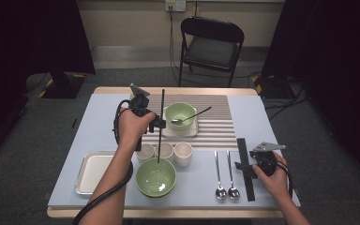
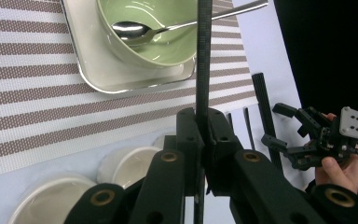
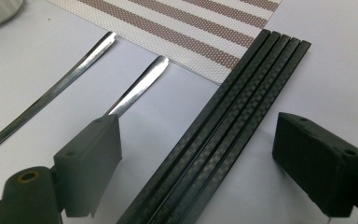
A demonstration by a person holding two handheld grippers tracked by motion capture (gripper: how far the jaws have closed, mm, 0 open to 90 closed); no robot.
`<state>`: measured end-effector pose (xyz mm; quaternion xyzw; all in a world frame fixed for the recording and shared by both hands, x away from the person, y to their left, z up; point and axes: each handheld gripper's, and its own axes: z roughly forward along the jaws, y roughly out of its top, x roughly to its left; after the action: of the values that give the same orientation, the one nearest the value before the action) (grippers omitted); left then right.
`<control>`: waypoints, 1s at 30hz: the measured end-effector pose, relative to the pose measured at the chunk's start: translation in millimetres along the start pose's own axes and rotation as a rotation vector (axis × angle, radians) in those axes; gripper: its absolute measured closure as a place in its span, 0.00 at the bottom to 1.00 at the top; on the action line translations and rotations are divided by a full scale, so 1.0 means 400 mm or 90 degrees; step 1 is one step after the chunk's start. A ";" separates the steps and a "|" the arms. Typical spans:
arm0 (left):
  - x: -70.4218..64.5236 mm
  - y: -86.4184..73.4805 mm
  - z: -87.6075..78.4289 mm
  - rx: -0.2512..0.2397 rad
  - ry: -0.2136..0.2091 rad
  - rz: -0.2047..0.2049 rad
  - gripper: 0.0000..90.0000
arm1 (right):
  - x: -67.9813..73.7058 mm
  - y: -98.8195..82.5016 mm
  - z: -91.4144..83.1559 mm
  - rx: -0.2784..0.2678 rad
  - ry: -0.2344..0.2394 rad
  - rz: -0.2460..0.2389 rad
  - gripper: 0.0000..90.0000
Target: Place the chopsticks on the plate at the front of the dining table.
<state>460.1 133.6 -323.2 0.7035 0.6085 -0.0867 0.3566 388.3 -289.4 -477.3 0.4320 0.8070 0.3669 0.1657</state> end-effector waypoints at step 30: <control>0.040 0.058 0.006 -0.004 0.023 -0.032 0.96 | 0.005 0.001 0.001 0.005 -0.008 -0.005 0.16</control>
<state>486.2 144.7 -324.6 0.6886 0.6326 -0.0809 0.3452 387.7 -287.5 -477.4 0.4317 0.8092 0.3602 0.1707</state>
